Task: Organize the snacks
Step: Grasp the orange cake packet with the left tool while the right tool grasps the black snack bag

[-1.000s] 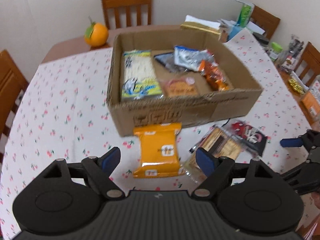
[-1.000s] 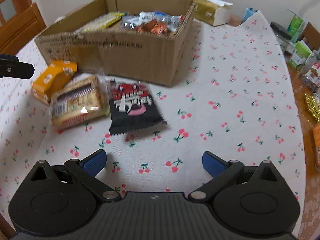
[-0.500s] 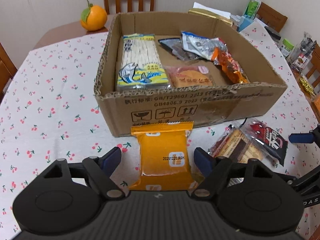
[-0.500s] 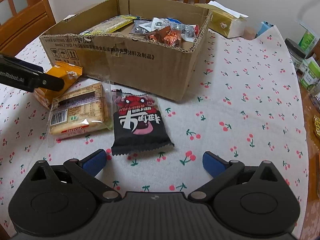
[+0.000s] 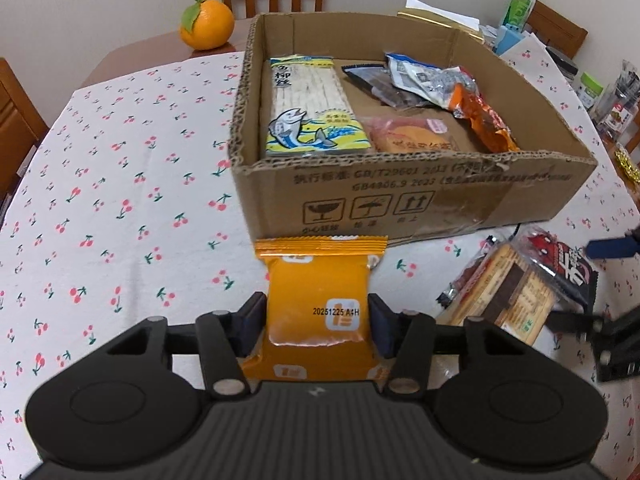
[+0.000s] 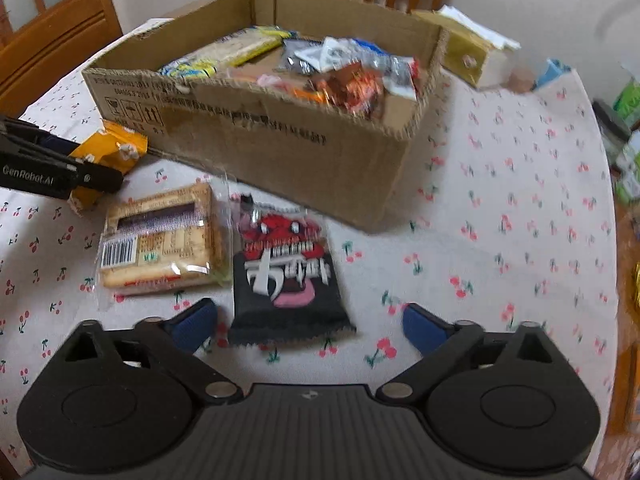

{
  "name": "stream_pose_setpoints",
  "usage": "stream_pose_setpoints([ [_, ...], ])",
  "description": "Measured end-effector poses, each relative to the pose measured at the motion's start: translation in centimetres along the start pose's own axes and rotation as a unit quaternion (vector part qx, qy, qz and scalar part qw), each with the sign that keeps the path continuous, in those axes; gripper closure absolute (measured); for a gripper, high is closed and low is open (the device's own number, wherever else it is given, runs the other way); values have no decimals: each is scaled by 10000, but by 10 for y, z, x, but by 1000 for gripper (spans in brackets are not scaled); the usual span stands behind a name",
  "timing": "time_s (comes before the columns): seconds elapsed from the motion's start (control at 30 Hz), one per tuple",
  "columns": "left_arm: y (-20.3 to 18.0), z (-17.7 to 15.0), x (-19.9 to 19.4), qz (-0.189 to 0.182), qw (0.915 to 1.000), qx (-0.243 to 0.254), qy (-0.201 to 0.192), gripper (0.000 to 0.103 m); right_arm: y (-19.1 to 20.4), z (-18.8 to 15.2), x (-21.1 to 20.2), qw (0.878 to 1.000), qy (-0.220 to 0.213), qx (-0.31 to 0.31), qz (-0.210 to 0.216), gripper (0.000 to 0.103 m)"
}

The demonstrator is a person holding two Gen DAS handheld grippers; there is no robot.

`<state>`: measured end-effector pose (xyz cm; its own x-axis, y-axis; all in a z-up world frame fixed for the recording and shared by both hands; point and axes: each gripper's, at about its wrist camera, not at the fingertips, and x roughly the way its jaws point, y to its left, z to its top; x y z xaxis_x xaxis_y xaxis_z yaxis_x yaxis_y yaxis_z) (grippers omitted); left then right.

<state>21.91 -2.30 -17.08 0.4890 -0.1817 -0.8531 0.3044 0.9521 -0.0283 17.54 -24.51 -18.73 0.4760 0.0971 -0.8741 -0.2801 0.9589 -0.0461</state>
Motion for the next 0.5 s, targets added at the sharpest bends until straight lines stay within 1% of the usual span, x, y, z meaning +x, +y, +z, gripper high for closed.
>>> stream_pose_setpoints([
  [0.13,-2,0,0,25,10000,34,-18,50,1,9,-5,9998,-79,-160,103,19],
  [0.27,-5,0,1,64,9999,128,-38,50,2,12,-7,9993,-8,-252,289,37],
  [0.33,-5,0,1,52,9999,132,-38,50,2,12,-5,9993,33,-237,302,38],
  [0.4,-4,0,1,38,9999,124,-33,50,2,10,-4,9992,54,-198,335,47],
  [0.5,-4,0,0,-1,9999,117,-23,50,3,6,-8,9994,45,-159,288,48],
])
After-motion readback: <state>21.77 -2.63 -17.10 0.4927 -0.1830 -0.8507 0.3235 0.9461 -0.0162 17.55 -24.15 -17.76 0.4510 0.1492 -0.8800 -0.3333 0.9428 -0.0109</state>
